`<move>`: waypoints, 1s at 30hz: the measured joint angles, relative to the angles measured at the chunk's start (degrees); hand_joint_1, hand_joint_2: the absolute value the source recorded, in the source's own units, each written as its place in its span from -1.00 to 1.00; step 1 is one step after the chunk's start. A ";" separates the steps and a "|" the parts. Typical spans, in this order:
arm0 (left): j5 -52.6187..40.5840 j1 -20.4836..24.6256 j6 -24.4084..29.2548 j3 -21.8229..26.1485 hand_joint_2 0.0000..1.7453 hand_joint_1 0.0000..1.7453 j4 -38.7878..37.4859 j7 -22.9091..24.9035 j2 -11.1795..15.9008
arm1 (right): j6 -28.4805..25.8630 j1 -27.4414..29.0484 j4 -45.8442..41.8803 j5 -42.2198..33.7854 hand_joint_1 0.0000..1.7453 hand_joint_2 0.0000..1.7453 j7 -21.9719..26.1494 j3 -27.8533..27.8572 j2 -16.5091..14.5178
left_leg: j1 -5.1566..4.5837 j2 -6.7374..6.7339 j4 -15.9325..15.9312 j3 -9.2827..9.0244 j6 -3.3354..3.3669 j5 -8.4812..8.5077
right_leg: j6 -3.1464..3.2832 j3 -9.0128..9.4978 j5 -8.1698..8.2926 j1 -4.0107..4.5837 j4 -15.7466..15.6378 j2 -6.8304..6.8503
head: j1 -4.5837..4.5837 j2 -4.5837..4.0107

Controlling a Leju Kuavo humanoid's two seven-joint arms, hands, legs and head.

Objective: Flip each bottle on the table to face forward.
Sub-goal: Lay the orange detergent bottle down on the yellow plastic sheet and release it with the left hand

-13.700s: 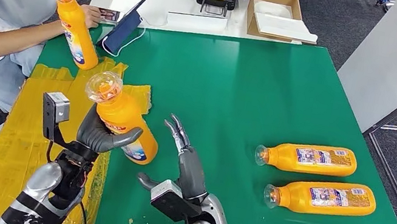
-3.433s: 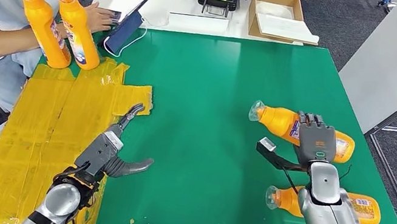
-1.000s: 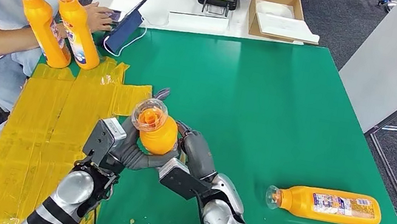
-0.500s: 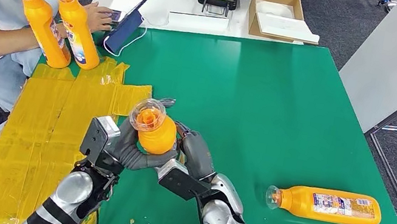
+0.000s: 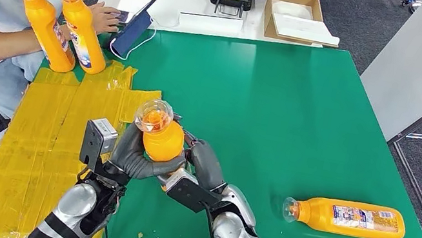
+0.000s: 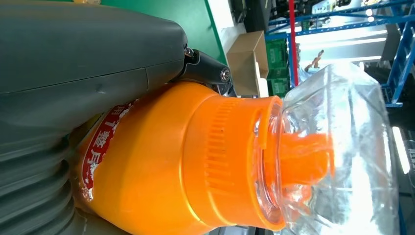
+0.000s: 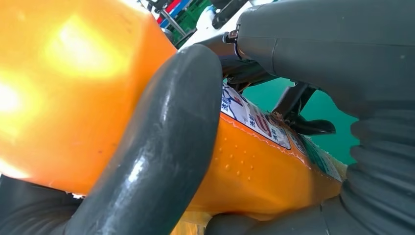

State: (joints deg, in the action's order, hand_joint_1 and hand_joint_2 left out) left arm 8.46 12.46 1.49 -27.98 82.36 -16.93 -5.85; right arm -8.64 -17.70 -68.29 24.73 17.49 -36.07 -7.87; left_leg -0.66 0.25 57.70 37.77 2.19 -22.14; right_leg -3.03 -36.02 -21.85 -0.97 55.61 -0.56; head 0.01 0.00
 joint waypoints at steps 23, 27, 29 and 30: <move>1.10 -0.05 4.52 0.86 1.00 1.00 2.08 -1.16 -0.16 | -2.51 0.25 -3.49 -1.79 -1.00 1.00 0.30 0.97 0.90 | 0.00 -0.01 0.00 0.00 0.00 0.00 | 0.00 -0.02 0.00 0.00 0.00 0.00 | 0.01 0.00; 0.78 0.09 5.73 2.21 1.00 1.00 2.33 -1.28 -0.07 | -2.85 0.35 -4.51 -1.87 -1.00 1.00 0.30 1.73 1.54 | 0.00 -0.01 0.00 0.00 0.00 0.01 | -0.01 -0.02 0.01 0.00 0.00 0.00 | -0.01 0.00; 0.18 0.24 6.68 2.46 1.00 1.00 2.38 -1.46 -0.07 | -2.85 0.34 -4.73 -1.85 -1.00 1.00 0.30 1.78 1.64 | 0.00 -0.02 0.00 0.00 0.00 0.01 | -0.01 -0.02 0.02 0.00 0.00 -0.01 | 0.00 0.00; -0.19 0.34 7.21 2.65 1.00 1.00 2.38 -1.61 -0.07 | -2.85 0.34 -4.83 -1.85 -1.00 1.00 0.30 1.80 1.69 | 0.00 -0.02 0.00 0.00 0.00 0.01 | -0.01 -0.02 0.02 0.00 0.00 -0.01 | 0.01 0.00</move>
State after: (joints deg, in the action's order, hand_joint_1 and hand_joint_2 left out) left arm 8.27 12.80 8.70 -25.33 84.74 -18.53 -5.92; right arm -11.49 -17.36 -73.12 22.88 17.79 -34.27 -6.17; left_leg -0.66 0.23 57.70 37.77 2.19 -22.14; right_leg -3.05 -36.04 -21.84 -0.97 55.61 -0.57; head 0.02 0.00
